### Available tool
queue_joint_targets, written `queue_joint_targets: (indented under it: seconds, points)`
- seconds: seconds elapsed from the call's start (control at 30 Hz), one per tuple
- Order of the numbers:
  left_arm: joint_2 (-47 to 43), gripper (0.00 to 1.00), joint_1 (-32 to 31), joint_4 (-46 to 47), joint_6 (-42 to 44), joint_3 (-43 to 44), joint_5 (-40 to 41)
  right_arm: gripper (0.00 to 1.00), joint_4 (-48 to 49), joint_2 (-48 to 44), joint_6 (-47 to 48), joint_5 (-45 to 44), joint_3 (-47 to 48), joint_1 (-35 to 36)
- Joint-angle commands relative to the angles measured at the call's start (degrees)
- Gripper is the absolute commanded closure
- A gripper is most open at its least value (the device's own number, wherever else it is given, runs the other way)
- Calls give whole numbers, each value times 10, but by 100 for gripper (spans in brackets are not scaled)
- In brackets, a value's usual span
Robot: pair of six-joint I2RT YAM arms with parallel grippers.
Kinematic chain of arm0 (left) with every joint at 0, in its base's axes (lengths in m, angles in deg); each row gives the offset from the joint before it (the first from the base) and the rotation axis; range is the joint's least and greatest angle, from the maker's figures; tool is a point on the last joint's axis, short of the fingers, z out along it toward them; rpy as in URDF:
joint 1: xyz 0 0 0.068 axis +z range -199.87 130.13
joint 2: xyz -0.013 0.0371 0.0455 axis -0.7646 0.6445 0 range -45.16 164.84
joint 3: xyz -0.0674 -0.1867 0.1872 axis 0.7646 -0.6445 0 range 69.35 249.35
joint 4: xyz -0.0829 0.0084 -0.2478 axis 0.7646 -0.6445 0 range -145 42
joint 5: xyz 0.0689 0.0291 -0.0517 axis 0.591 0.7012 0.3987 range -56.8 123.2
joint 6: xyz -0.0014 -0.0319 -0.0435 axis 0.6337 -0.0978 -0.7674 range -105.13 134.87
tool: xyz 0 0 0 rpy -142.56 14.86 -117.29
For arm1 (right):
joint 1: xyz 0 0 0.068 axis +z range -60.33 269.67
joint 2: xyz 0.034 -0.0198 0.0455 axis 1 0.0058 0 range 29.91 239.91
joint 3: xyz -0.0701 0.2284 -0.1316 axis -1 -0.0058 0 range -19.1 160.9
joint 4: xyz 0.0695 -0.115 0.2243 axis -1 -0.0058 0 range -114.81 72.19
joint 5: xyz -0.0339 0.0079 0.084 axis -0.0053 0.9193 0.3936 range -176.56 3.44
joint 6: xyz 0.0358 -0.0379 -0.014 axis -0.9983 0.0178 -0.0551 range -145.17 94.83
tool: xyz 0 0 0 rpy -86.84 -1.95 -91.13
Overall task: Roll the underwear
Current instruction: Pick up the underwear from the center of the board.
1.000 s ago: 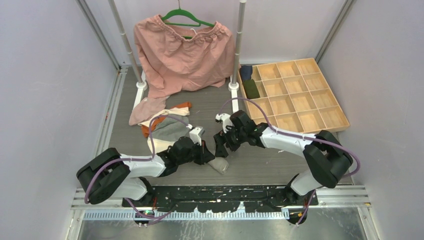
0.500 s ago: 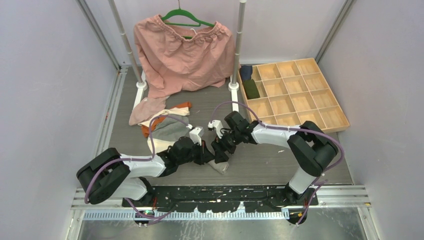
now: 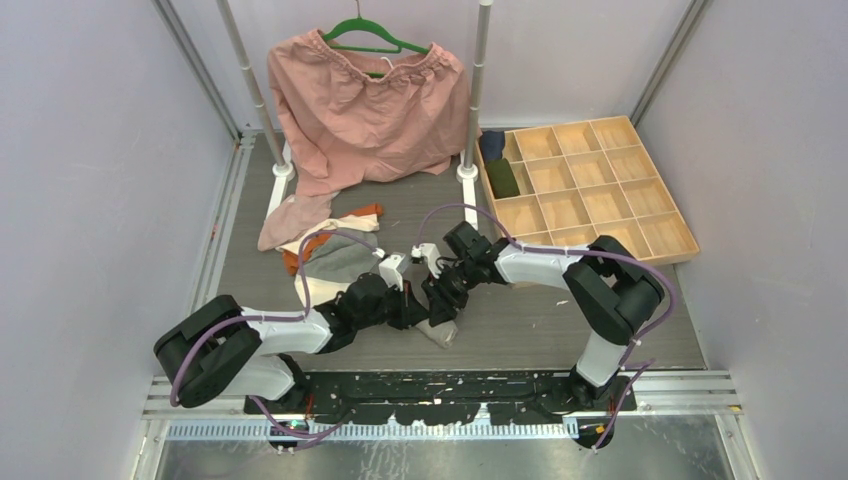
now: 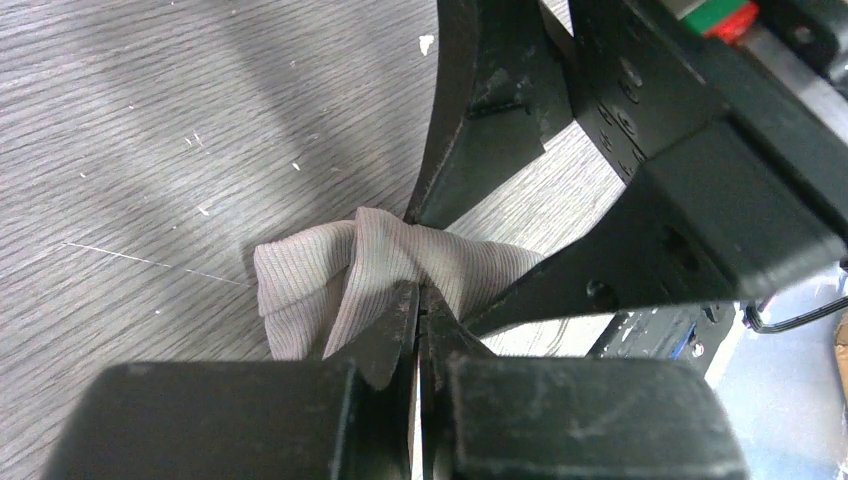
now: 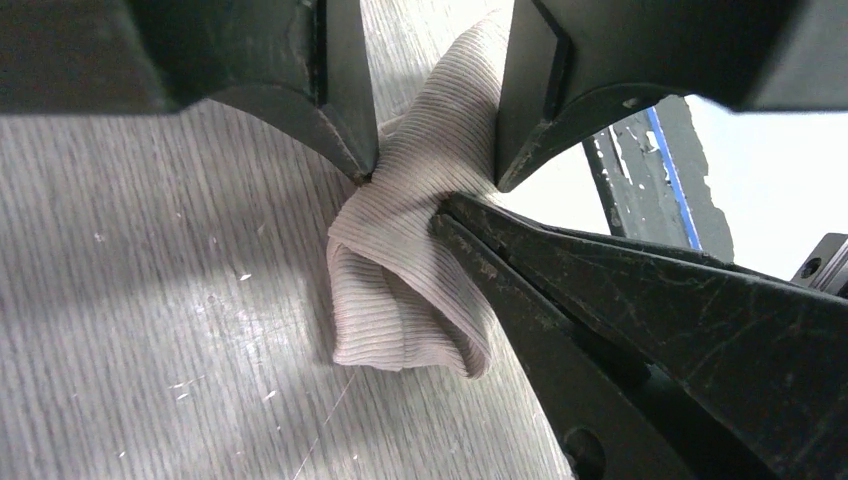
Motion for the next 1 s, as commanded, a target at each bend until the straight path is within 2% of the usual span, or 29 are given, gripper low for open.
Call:
queue_joint_targets:
  seconds: [0.0, 0.1, 0.13, 0.2, 0.27, 0.4, 0.47, 0.57, 0.63, 0.8, 0.97]
  points:
    - [9, 99, -1, -58, 16, -6, 14, 55, 15, 12, -17, -20, -21, -2]
    - [9, 99, -1, -57, 14, -7, 15, 65, 35, 10, -38, -28, -34, -2]
    - [7, 99, -1, -58, 14, -6, 15, 70, 44, 6, -47, -33, -40, -2]
    - [1, 99, -1, -63, 11, -5, 19, 88, 71, -4, -79, -51, -51, -2]
    - [-15, 99, -1, -79, 10, 5, 21, 98, 84, -15, -95, -54, -63, -1]
    - [-84, 96, 1, -163, 12, 50, 38, 99, 134, -62, -144, -62, -106, 2]
    - [-140, 86, 1, -222, 17, 78, 60, 99, 178, -103, -173, -69, -138, 2]
    - [-210, 66, 1, -300, 28, 106, 108, 99, 262, -164, -228, -99, -180, 2]
    - [-245, 59, 2, -344, 32, 115, 132, 99, 307, -201, -270, -132, -200, 1]
    - [-281, 53, 2, -407, 27, 110, 157, 99, 327, -302, -321, -231, -205, 0]
    - [-281, 50, 2, -411, 1, 85, 155, 99, 275, -412, -245, -399, -168, -7]
